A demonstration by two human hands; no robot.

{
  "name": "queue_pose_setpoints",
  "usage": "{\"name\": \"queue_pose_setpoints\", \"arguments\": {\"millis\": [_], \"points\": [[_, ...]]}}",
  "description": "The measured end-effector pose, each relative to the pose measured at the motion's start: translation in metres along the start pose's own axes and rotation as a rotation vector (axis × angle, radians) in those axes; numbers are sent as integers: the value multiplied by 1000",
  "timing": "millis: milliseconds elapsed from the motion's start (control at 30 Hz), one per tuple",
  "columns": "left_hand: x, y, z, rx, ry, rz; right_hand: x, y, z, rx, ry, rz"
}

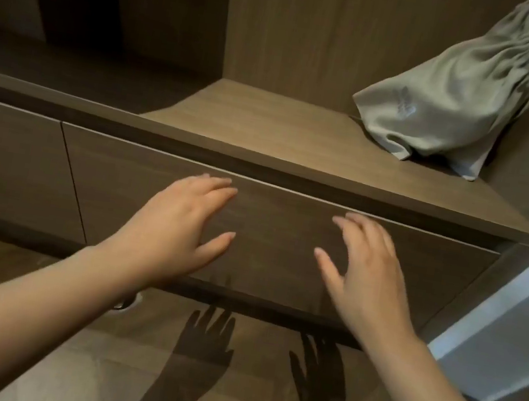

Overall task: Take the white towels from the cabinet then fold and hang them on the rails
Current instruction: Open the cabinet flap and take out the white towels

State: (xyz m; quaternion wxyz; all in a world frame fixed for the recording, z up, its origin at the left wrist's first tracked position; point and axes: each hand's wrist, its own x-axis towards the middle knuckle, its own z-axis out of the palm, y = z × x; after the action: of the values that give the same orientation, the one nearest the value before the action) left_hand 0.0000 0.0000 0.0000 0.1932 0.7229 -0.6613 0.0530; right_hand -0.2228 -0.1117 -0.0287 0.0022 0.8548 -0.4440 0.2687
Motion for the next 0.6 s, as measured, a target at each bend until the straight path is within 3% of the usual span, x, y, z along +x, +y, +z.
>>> {"name": "queue_pose_setpoints", "arguments": {"millis": [167,467,600], "points": [[13,-1,-6,25,-36,4,31,-10,5,-10,76,23],[22,-9,-7,32,-53,-27,29,4,18,-146,-61,53],[26,-10,-10,14,-76,-40,43,4,12,-57,-46,83]]}}
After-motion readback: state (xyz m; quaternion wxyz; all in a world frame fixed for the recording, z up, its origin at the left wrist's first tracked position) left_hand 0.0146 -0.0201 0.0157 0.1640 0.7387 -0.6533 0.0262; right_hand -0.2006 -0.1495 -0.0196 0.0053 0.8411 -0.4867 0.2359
